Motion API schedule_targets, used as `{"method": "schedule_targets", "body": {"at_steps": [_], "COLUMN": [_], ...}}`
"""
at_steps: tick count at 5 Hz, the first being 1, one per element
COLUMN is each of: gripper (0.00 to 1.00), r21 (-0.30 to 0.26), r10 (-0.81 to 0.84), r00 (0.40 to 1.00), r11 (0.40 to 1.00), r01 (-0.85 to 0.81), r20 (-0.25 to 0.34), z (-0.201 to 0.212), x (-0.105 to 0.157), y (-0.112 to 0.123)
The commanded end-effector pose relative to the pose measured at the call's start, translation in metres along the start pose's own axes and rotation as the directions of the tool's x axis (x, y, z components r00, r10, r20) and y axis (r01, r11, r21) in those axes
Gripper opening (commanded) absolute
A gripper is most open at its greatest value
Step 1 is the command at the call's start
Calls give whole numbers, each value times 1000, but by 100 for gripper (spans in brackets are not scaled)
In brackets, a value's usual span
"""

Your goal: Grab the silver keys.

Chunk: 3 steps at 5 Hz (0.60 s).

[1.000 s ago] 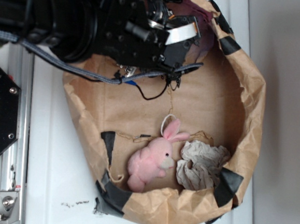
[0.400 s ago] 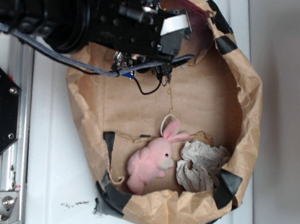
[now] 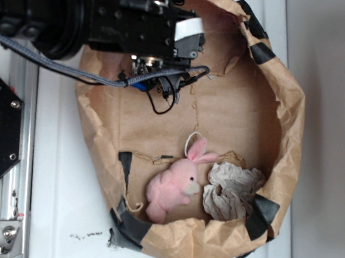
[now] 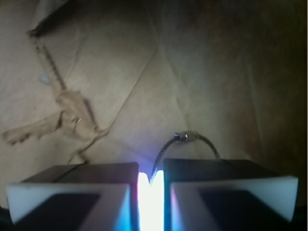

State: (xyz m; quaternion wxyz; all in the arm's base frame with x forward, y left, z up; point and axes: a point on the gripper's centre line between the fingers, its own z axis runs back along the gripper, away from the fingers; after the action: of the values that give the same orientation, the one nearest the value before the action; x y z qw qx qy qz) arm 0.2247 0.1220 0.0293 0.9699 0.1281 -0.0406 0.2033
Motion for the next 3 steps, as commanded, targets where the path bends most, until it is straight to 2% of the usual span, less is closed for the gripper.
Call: {"method": "schedule_targets", "body": {"at_steps": [1, 2, 3], "gripper": [0, 0, 0], "r21": [-211, -239, -236], "r10": [-143, -153, -142], "r00": [989, 987, 989], "r11": [966, 958, 960], "r01": [146, 158, 149], "r20": [30, 38, 47], "z": [82, 89, 88], "x": [-8, -4, 5], "y": [-18, -29, -37]}}
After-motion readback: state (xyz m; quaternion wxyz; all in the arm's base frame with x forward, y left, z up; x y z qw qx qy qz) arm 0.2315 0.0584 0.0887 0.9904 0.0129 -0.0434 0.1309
